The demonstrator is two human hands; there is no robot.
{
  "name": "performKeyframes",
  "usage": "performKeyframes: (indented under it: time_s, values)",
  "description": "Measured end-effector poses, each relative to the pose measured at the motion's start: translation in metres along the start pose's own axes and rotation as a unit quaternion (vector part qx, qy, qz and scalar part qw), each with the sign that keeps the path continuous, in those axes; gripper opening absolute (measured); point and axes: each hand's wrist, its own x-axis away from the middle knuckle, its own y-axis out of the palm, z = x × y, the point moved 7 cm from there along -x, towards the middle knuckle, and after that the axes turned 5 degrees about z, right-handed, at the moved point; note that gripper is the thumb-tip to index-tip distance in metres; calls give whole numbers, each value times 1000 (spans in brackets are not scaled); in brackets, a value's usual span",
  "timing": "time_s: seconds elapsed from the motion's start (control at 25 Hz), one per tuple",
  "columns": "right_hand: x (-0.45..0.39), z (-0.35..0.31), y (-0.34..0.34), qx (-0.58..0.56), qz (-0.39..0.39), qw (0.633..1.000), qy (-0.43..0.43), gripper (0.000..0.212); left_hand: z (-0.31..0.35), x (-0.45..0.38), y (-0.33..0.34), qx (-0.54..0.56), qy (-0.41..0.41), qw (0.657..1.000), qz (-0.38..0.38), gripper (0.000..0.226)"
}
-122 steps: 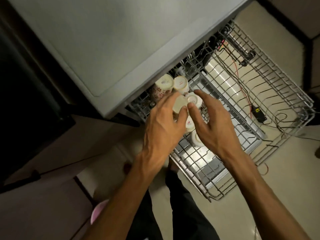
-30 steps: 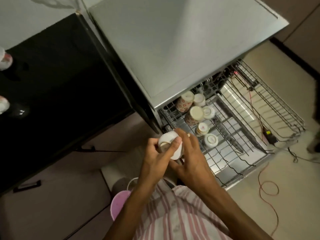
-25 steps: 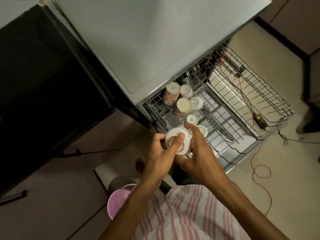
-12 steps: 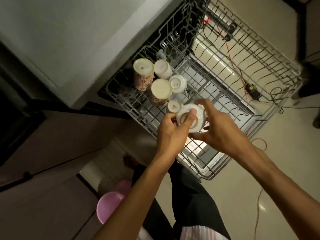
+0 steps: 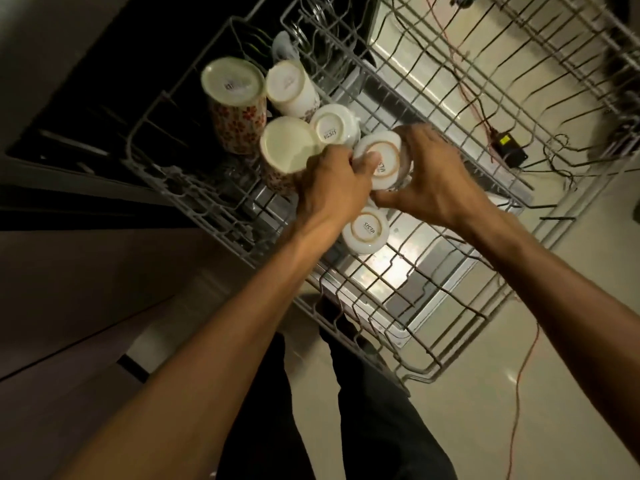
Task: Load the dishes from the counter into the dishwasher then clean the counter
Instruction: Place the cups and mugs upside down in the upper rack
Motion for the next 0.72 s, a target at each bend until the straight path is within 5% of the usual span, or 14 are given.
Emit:
performKeyframes:
  time_s: [0.44,0.72]
  values:
    - [-19,8,36,67,-78,995,-2,100,1,0,6,-137,-1,990,36,25]
    - [-20,14,46,41,-90,995,23,77,-3,3,15,-161,14,985,54,20]
